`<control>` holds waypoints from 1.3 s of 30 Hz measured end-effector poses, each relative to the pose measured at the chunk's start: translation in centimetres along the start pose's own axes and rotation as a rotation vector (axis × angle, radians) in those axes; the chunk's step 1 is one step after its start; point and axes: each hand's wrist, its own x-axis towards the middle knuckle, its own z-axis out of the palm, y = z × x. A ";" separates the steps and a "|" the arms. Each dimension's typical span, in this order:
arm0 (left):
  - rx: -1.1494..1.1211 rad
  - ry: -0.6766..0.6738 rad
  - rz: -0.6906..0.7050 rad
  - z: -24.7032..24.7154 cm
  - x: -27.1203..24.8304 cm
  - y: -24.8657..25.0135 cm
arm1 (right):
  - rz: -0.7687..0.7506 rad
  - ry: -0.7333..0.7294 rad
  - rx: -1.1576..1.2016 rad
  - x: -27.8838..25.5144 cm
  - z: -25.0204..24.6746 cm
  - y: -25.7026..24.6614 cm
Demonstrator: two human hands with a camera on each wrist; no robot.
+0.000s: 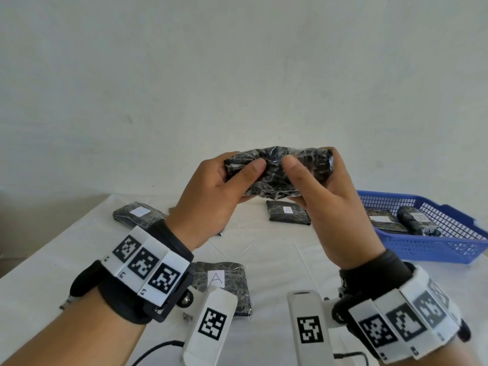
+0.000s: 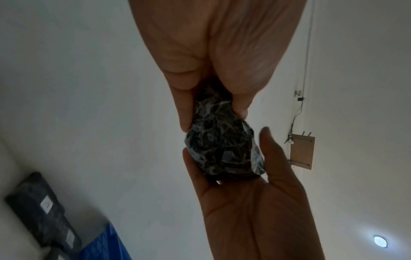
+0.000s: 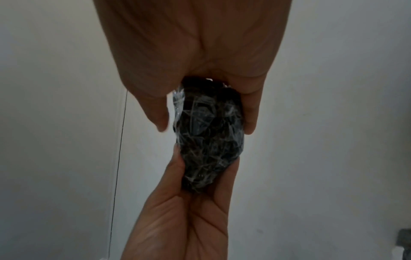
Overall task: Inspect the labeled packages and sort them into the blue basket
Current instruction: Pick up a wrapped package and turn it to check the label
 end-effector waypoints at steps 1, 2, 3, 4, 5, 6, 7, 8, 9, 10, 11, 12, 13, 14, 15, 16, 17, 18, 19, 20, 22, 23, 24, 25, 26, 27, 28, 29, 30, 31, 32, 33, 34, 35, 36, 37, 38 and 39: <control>0.022 0.007 0.017 0.0 0.0 0.1 | -0.011 -0.008 -0.027 0.0 0.0 -0.1; 0.039 0.009 0.031 0.0 -0.1 0.1 | -0.032 0.004 -0.062 0.1 -0.1 -0.1; 0.051 0.004 0.036 0.0 -0.2 0.1 | -0.052 0.021 -0.089 0.1 -0.2 -0.1; 0.064 -0.006 0.034 0.0 -0.2 0.2 | -0.062 0.037 -0.098 0.2 -0.2 0.0; 0.077 -0.013 0.036 -0.1 -0.3 0.2 | -0.053 0.042 -0.085 0.2 -0.2 0.0; 0.088 -0.012 0.045 0.0 -0.3 0.2 | -0.029 0.034 -0.058 0.3 -0.2 -0.1; 0.096 0.000 0.058 0.0 -0.3 0.2 | 0.000 0.014 -0.032 0.3 -0.2 -0.2; 0.101 0.013 0.069 0.1 -0.3 0.4 | 0.020 -0.005 -0.012 0.3 -0.2 -0.3; 0.104 0.019 0.075 0.1 -0.3 0.5 | 0.025 -0.011 -0.001 0.3 -0.2 -0.4; 0.111 0.013 0.074 0.2 -0.4 0.6 | 0.010 0.001 -0.001 0.4 -0.2 -0.4; 0.125 0.002 0.067 0.2 -0.4 0.7 | -0.012 0.017 -0.007 0.5 -0.3 -0.5; 0.136 -0.008 0.058 0.2 -0.3 0.7 | -0.027 0.031 -0.020 0.6 -0.3 -0.4; 0.142 -0.008 0.052 0.2 -0.2 0.5 | -0.023 0.033 -0.031 0.6 -0.2 -0.4; 0.145 -0.001 0.052 0.2 -0.1 0.2 | -0.007 0.024 -0.032 0.7 -0.2 -0.4; 0.150 0.011 0.048 0.2 0.0 0.1 | 0.009 0.003 -0.019 0.7 -0.3 -0.4; 0.149 0.020 0.044 0.2 0.0 0.1 | 0.012 -0.015 -0.002 0.7 -0.3 -0.4; 0.134 0.022 0.038 0.2 -0.1 0.1 | -0.002 -0.020 -0.004 0.7 -0.4 -0.5; 0.108 0.017 0.028 0.2 -0.1 0.1 | -0.028 -0.012 -0.031 0.8 -0.5 -0.5; 0.080 0.004 0.014 0.2 -0.1 0.1 | -0.047 -0.002 -0.060 0.9 -0.6 -0.5; 0.057 -0.015 0.001 0.2 -0.1 0.2 | -0.053 -0.001 -0.079 1.0 -0.7 -0.5; 0.031 -0.031 -0.018 -0.1 0.0 0.1 | -0.021 -0.021 -0.076 1.0 -0.7 -0.7; 0.018 -0.030 -0.022 -0.3 0.1 0.1 | 0.008 -0.032 -0.051 1.0 -0.7 -0.8; -0.002 -0.031 -0.028 -0.4 0.2 0.2 | 0.038 -0.032 -0.020 0.9 -0.7 -0.8; -0.023 -0.038 -0.039 -0.5 0.2 0.3 | 0.059 -0.018 0.002 0.9 -0.7 -0.9; -0.034 -0.053 -0.051 -0.6 0.2 0.4 | 0.056 0.012 0.005 0.9 -0.7 -0.8; -0.032 -0.069 -0.063 -0.6 0.2 0.4 | 0.046 0.039 0.000 1.0 -0.8 -0.7; -0.028 -0.078 -0.066 -0.5 0.2 0.5 | 0.041 0.055 -0.006 1.0 -0.8 -0.6; -0.030 -0.073 -0.065 -0.4 0.1 0.5 | 0.048 0.054 0.000 1.0 -0.8 -0.6; -0.039 -0.057 -0.069 -0.4 0.1 0.3 | 0.066 0.035 0.018 0.9 -0.9 -0.6; -0.060 -0.041 -0.080 -0.3 0.2 0.3 | 0.087 0.006 0.041 0.9 -0.9 -0.7; -0.089 -0.027 -0.096 -0.4 0.3 0.1 | 0.097 -0.015 0.056 0.7 -1.0 -0.7; -0.110 -0.029 -0.115 -0.5 0.4 0.1 | 0.086 -0.020 0.054 0.7 -1.0 -0.8; -0.119 -0.041 -0.136 -0.6 0.4 0.0 | 0.060 -0.001 0.034 0.7 -1.0 -0.6; -0.108 -0.060 -0.154 -0.6 0.5 -0.1 | 0.036 0.024 0.011 0.7 -0.9 -0.5; -0.092 -0.077 -0.165 -0.5 0.5 -0.1 | 0.024 0.043 -0.006 0.8 -0.9 -0.3; -0.078 -0.076 -0.167 -0.4 0.4 0.0 | 0.029 0.043 -0.004 0.8 -0.8 -0.2; -0.075 -0.061 -0.159 -0.3 0.4 0.0 | 0.043 0.023 0.007 0.9 -0.8 -0.1; -0.073 -0.047 -0.152 -0.3 0.4 0.0 | 0.058 -0.006 0.017 0.8 -0.7 -0.2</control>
